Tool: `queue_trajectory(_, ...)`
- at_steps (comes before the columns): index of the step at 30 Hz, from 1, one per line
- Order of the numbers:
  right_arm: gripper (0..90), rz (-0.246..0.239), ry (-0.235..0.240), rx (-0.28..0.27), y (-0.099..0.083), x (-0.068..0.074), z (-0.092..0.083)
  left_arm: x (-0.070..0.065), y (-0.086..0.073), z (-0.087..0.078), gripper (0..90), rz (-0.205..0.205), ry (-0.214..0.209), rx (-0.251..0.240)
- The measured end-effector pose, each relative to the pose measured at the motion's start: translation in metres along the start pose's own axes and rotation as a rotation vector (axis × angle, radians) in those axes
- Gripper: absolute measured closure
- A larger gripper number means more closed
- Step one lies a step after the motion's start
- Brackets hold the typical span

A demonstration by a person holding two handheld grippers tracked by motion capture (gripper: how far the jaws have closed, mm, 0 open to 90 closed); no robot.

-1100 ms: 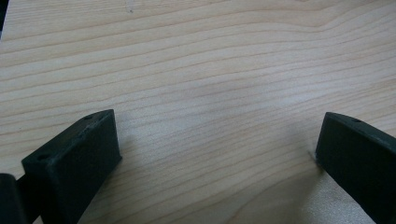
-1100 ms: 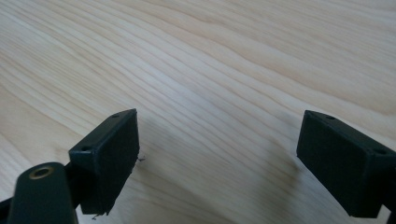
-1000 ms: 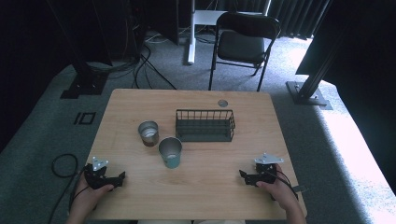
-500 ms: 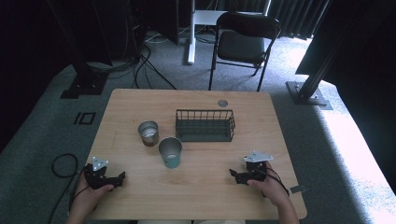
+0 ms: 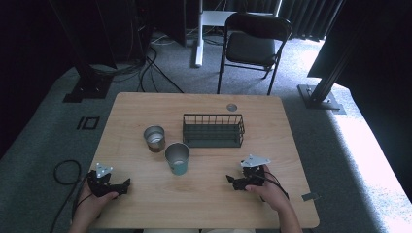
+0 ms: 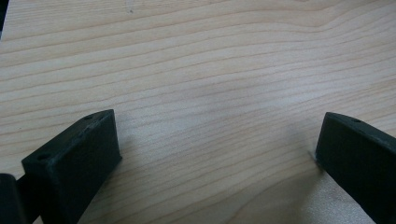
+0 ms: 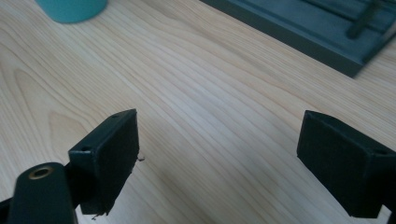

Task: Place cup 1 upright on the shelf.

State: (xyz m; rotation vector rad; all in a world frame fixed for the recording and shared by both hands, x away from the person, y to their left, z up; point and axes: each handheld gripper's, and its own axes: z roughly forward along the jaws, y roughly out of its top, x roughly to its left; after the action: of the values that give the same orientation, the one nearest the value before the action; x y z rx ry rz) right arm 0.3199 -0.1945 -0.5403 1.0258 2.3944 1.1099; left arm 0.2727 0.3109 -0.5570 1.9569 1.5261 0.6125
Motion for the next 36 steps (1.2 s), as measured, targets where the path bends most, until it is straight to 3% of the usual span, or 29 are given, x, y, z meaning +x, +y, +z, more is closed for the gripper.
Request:
queue_trajectory(29,12.6,-0.102,0.150,-0.046,0.045,0.052,0.043,0.000,0.000,0.000,0.4,0.000,0.000,0.000)
queue_trajectory(34,12.5,-0.098,0.177,-0.078,0.053,0.060,0.049,0.000,0.000,0.000,0.4,0.000,0.000,0.000)
queue_trajectory(36,12.5,-0.112,0.209,-0.115,0.061,0.068,0.053,0.000,0.000,0.000,0.4,0.000,0.000,0.000)
